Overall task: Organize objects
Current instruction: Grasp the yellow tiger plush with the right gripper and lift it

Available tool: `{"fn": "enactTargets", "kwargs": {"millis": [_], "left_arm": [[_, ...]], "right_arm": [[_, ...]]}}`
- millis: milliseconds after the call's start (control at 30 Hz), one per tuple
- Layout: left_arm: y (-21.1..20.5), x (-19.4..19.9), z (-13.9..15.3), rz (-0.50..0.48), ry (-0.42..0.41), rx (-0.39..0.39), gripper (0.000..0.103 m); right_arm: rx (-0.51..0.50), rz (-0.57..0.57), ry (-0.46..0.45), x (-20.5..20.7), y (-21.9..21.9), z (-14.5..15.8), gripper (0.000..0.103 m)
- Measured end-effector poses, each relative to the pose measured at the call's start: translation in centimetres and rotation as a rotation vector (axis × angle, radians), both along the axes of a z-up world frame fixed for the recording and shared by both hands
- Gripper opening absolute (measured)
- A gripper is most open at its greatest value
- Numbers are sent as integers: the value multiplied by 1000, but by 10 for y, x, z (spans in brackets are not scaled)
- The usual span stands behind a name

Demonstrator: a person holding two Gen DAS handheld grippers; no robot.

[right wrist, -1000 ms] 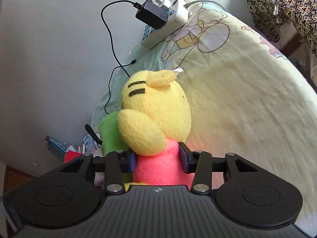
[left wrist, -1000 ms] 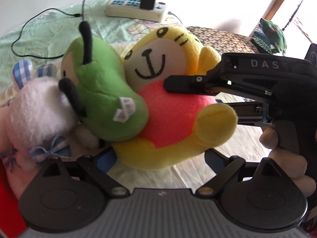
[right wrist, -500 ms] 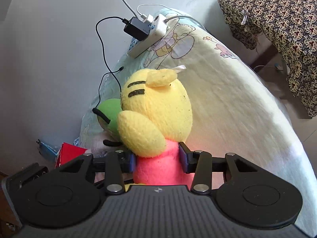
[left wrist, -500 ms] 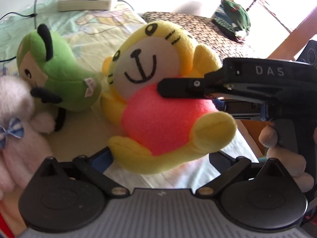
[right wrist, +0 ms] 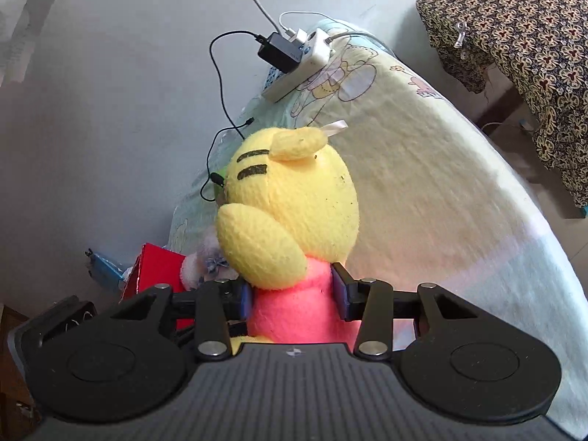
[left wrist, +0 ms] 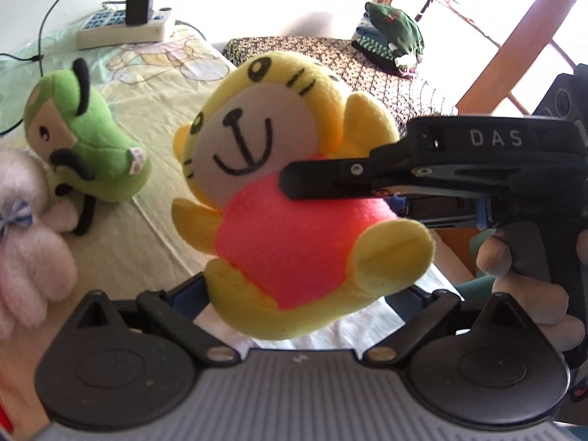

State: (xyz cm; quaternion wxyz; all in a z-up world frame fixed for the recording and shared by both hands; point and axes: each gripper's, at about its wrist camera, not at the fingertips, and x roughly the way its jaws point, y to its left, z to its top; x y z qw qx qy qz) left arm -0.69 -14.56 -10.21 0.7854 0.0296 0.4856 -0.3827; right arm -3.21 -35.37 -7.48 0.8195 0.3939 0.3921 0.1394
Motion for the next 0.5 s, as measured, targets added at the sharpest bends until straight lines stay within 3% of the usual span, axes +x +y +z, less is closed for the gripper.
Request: {"fn": "enactTargets", "kwargs": {"millis": [200,500], "left_arm": [[17,-18,23,44,-74,-20,97],[55,-38,67,183,-202,-39,97]], "right_arm": [[-15,65,-103,-1,15,29,44],[49,204,-220,20,57,61,45]]}}
